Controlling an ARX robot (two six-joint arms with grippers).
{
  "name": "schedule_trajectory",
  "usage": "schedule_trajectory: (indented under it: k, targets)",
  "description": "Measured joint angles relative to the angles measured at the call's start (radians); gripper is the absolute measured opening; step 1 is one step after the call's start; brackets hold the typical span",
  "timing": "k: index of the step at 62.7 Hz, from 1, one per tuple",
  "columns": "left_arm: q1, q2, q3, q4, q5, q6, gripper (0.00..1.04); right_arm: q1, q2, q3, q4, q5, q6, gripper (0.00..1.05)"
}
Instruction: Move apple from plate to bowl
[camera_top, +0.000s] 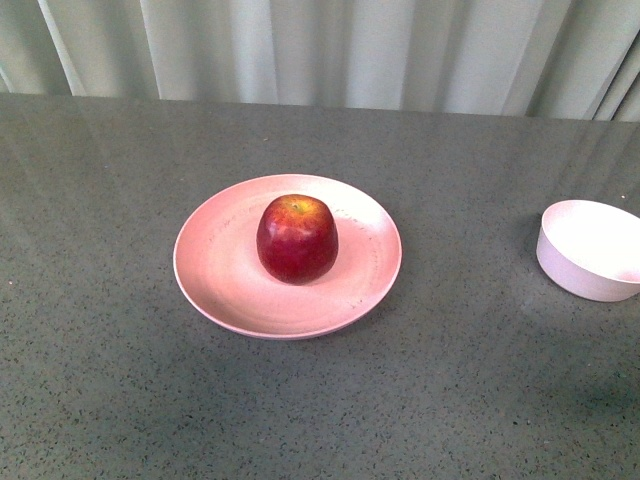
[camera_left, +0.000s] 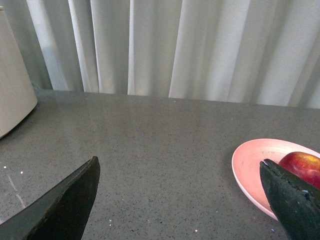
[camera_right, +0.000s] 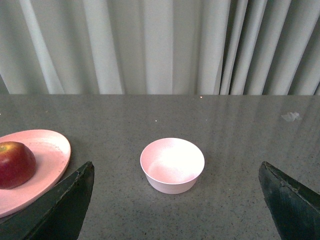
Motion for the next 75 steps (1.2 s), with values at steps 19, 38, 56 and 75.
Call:
schedule_trajectory:
  k: [19, 38, 56, 75]
  targets:
    - [0.000, 0.000, 0.000, 0.000, 0.000, 0.000, 0.96, -0.255, 0.628, 0.213, 0.019, -0.399, -0.229, 0.96]
    - [0.000, 0.000, 0.000, 0.000, 0.000, 0.000, 0.96, -0.290, 1.563, 0.567, 0.438, -0.269, -0.282, 0.96]
    - [0.000, 0.000, 0.000, 0.000, 0.000, 0.000, 0.96, -0.260, 1.829, 0.753, 0.380, -0.243, -0.165, 0.96]
    - [0.000, 0.000, 0.000, 0.000, 0.000, 0.000, 0.96, -0.207, 1.904, 0.826, 0.364, -0.201, -0.041, 0.96]
